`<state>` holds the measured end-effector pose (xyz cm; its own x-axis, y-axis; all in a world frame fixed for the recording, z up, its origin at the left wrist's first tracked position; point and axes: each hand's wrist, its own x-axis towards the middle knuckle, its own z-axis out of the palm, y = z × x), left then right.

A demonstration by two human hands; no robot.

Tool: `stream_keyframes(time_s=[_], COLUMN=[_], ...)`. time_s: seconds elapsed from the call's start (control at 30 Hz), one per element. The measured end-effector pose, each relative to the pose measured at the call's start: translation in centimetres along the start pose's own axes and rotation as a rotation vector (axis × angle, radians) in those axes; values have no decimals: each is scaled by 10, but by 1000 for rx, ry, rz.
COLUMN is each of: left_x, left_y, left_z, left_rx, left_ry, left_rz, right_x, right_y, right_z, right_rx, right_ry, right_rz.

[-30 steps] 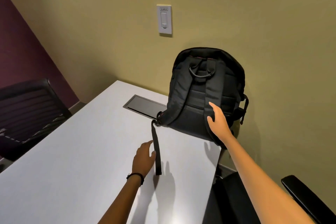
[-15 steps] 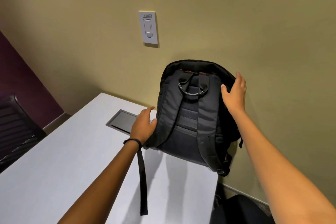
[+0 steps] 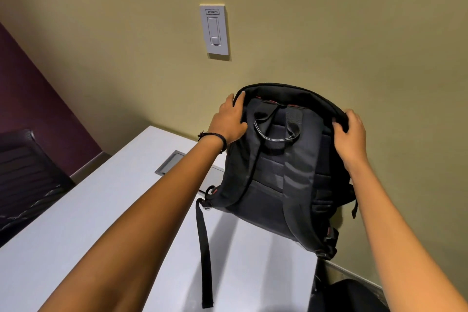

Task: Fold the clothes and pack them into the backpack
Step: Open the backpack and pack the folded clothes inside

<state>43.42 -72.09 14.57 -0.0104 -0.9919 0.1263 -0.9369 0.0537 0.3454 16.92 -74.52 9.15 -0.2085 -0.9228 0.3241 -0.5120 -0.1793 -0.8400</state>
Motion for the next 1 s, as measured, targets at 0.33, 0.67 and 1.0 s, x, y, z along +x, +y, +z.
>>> stream_keyframes(time_s=[0.33, 0.67, 1.0], left_x=[-9, -66, -157], left_y=[-19, -56, -122], left_z=[-29, -67, -114], left_rx=[90, 260, 182], left_ry=[92, 245, 459], left_rz=[105, 62, -108], right_x=[-73, -107, -128], right_y=[-38, -85, -162], right_z=[-10, 1, 42], right_rx=[410, 382, 221], right_ry=[-162, -155, -158], right_rz=[-8, -155, -325])
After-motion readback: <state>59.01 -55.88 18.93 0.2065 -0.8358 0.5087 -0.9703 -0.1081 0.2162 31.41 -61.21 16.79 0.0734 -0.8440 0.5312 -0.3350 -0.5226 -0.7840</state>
